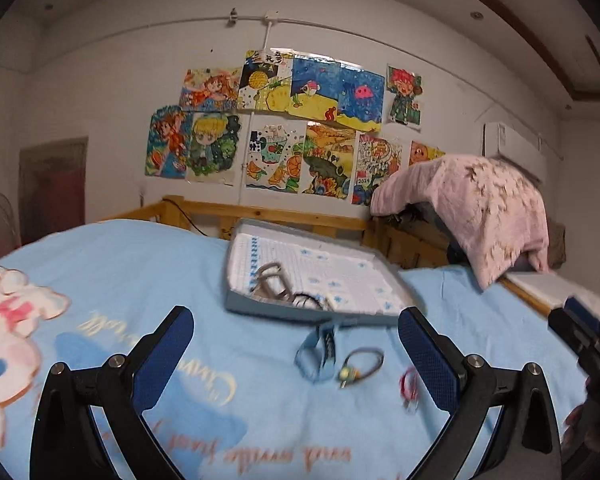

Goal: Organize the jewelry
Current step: 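Withdraw both tools from the tray, then move the left tool toward the blue watch while the right approaches the red bracelet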

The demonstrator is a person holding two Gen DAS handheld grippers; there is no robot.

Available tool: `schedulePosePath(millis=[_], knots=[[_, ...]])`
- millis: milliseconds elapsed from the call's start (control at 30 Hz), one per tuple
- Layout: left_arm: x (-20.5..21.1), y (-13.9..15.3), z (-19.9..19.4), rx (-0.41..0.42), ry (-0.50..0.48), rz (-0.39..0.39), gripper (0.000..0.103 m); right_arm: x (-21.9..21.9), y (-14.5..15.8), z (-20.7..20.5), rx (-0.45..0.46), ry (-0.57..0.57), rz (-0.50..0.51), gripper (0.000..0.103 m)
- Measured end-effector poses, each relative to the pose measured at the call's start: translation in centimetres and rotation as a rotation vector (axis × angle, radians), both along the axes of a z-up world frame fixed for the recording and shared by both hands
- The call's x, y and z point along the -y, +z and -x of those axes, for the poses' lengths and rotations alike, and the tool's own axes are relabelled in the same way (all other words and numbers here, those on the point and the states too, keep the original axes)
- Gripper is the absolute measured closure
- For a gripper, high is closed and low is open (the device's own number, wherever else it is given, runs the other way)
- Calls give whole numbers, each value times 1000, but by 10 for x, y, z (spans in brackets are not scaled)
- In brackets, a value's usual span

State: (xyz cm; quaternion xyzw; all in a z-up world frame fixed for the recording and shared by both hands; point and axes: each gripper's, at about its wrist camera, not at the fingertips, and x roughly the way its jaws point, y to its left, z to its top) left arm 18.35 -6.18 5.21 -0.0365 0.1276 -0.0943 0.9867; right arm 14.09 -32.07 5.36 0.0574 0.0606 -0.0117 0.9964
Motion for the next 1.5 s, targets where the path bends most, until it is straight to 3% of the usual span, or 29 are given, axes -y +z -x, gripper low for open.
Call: schedulePosePath(millis=[167,533,767,1200,1500], knots=[[-6,-20,45,18,51,-25,0,-10,-10,34,-22,23,18,2],[-9,-38,102,63,19,-96,0,-18,-34,86,-69,37,4,2],[-20,-54,112,37,54,-80,0,-16,-62,96,-150,10,-25,2],[-23,-57,114,30,66,-74,0,-27,-71,83,-208,19,-24,2],[-10,-61,111,10,62,-126,0,-24,-71,81,-204,-6,-53,2]])
